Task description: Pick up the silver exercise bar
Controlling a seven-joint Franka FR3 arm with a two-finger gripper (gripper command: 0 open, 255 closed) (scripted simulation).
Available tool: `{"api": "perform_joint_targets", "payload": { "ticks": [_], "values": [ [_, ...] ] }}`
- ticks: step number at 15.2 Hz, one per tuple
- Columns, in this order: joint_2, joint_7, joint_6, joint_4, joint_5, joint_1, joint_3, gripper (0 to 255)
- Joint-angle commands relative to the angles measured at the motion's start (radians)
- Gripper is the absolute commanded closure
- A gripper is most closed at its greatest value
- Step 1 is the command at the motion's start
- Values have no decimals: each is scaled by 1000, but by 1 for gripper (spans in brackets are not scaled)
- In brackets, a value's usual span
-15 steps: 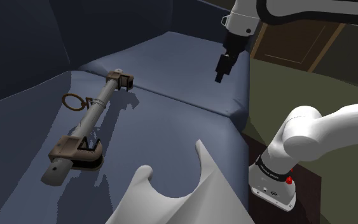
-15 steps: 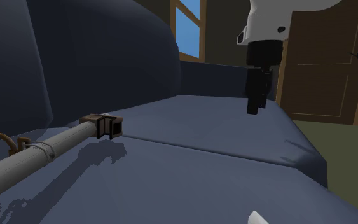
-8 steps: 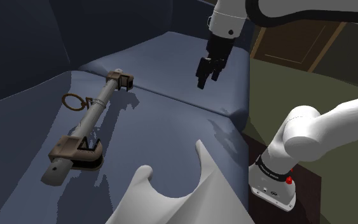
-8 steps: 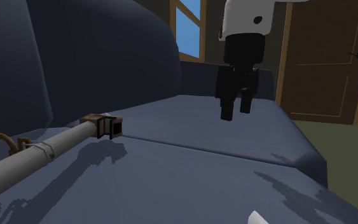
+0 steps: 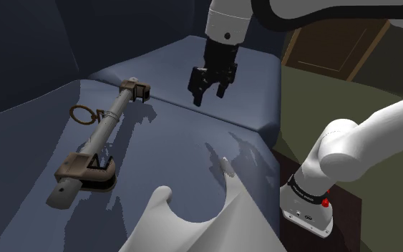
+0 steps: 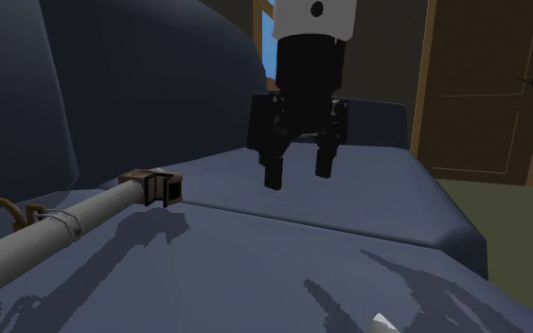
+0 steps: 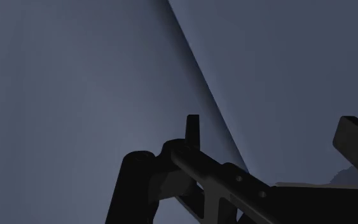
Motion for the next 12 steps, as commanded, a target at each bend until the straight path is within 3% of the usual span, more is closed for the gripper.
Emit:
{"api": "perform_joint_targets", "payload": {
  "ticks": [1, 7, 12],
  "values": [
    [73, 83, 17, 65, -5, -9, 52, 0],
    [286, 323, 40, 264, -76, -29, 189, 0],
    [516, 546, 24, 479, -217, -8, 285, 0]
  ]
}}
